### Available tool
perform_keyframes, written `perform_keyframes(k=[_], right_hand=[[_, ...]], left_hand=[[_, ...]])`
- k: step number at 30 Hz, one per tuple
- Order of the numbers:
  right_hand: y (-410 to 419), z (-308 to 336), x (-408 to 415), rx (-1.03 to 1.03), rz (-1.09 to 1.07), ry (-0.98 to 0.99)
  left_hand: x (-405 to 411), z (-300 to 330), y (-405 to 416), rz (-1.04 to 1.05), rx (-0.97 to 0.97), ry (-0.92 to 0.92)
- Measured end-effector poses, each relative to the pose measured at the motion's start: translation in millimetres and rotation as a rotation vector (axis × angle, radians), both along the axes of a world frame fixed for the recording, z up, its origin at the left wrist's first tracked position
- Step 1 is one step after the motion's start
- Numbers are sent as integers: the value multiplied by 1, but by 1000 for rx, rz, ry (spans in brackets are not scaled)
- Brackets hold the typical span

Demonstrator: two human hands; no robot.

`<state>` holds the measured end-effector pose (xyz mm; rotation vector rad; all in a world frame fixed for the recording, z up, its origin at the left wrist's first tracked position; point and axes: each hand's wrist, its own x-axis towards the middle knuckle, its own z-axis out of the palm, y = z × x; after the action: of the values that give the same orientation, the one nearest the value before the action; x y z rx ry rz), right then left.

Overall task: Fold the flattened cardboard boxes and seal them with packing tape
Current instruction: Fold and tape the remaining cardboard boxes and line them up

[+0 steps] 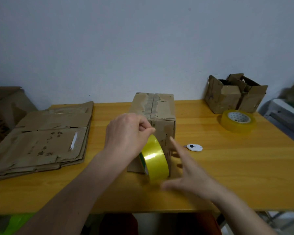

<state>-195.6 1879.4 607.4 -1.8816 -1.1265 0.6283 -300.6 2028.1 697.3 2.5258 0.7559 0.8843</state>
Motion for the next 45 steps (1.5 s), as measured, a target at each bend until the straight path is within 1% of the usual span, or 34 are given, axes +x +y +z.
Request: perform_keyframes(k=[1, 3, 5, 7, 10, 12, 13, 14, 17, 18, 21, 23, 24, 25, 26, 28, 29, 31, 33, 36, 37, 39, 40, 41, 43, 45], right_hand=[[0, -12, -6, -26, 25, 44], [6, -30, -20, 32, -32, 107], [15, -42, -27, 169, -154, 190], [23, -46, -29, 345, -267, 304], [32, -42, -25, 622, -400, 450], [35, -33, -21, 791, -431, 585], [36, -28, -19, 828, -437, 624], [37, -23, -18, 841, -443, 626], [36, -10, -11, 858, -471, 453], [37, -7, -9, 871, -481, 417], [41, -4, -7, 895, -545, 419], [45, -9, -8, 840, -568, 410], [46, -11, -8, 808, -567, 393], [44, -11, -8, 791, -560, 355], [40, -9, -6, 785, -558, 260], [31, -1, 2, 794, -544, -55], [27, 2, 7, 796, -515, -213], [22, 5, 14, 768, -449, -433], [18, 7, 21, 699, -419, -561], [5, 3, 42, 507, -479, -867], [0, -2, 51, 470, -474, -875], [-4, -7, 54, 479, -492, -674], [-6, -8, 55, 514, -499, -612], [-6, -8, 54, 544, -490, -616], [-10, -6, 55, 531, -426, -728], [-14, -1, 59, 474, -394, -855]], left_hand=[[1, 0, -3, -5, -8, -17], [6, 1, -7, -25, -37, -60], [10, 2, -9, -56, -100, -125], [12, 4, -10, -87, -224, -207], [12, 12, -9, -132, -518, -386], [12, 17, -8, -184, -798, -528], [12, 18, -7, -207, -927, -578], [12, 19, -7, -221, -1035, -609], [10, 15, -2, -255, -1278, -678], [10, 13, 1, -272, -1327, -701], [10, 7, 1, -324, -1434, -751], [11, 2, -1, -327, -1484, -770], [11, 0, -1, -308, -1485, -775], [10, -4, 1, -262, -1443, -767], [10, -9, 5, -187, -1344, -733], [9, -23, 13, -40, -1082, -635], [9, -29, 15, 10, -981, -598], [10, -37, 17, 64, -847, -558], [8, -36, 22, 124, -802, -540], [2, -32, 38, 222, -805, -550], [1, -33, 41, 213, -801, -520], [1, -36, 44, 173, -817, -461], [3, -37, 44, 164, -827, -450], [6, -38, 45, 164, -835, -451], [10, -38, 47, 173, -837, -466], [14, -39, 50, 188, -836, -476]])
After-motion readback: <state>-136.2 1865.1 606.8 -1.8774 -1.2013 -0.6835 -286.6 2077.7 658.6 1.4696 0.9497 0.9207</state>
